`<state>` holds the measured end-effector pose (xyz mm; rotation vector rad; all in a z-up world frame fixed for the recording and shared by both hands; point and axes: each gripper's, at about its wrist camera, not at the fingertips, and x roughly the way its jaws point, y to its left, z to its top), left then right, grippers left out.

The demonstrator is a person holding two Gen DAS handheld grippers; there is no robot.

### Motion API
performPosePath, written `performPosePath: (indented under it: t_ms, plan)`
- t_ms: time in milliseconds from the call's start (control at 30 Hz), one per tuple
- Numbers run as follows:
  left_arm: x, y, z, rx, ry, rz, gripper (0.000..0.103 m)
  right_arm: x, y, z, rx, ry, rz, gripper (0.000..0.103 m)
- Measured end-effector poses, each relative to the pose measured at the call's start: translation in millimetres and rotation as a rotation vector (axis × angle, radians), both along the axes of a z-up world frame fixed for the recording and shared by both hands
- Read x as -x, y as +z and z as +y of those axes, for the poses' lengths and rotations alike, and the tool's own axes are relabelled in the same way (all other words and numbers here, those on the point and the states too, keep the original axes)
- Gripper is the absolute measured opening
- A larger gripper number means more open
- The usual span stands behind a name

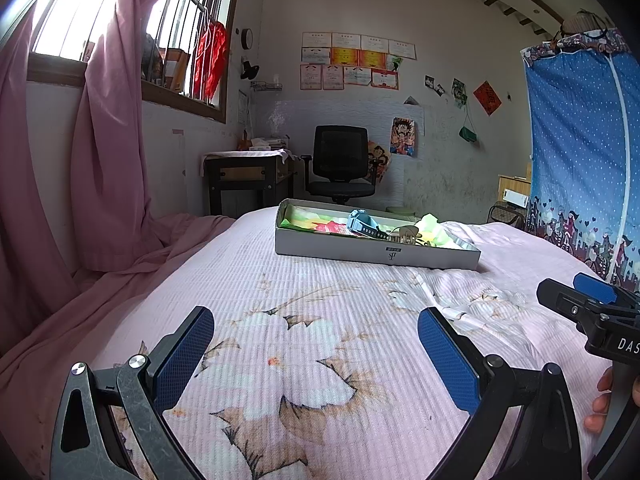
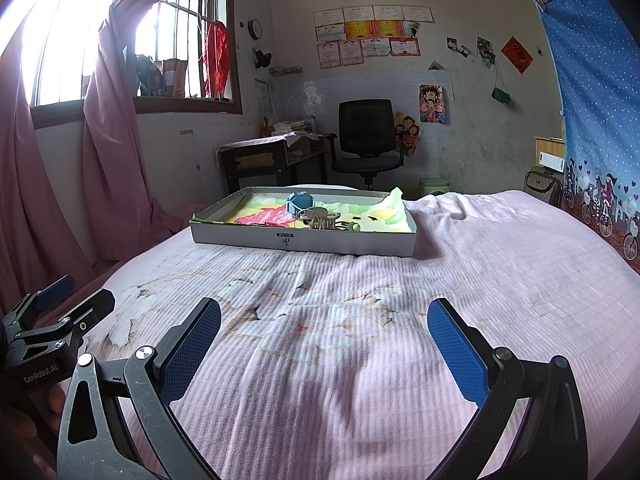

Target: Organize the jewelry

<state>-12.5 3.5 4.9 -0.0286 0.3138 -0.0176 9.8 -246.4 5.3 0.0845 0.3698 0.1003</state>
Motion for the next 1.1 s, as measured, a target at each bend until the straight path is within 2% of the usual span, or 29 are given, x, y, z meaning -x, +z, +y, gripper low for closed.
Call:
performPosePath:
  t_ms: [1100]
  plan:
    - [0.1,-0.5,-0.9,-0.016,0.004,0.000,0.103,0.1,0.2,0.5,-0.001,0.000,0.000,0.102]
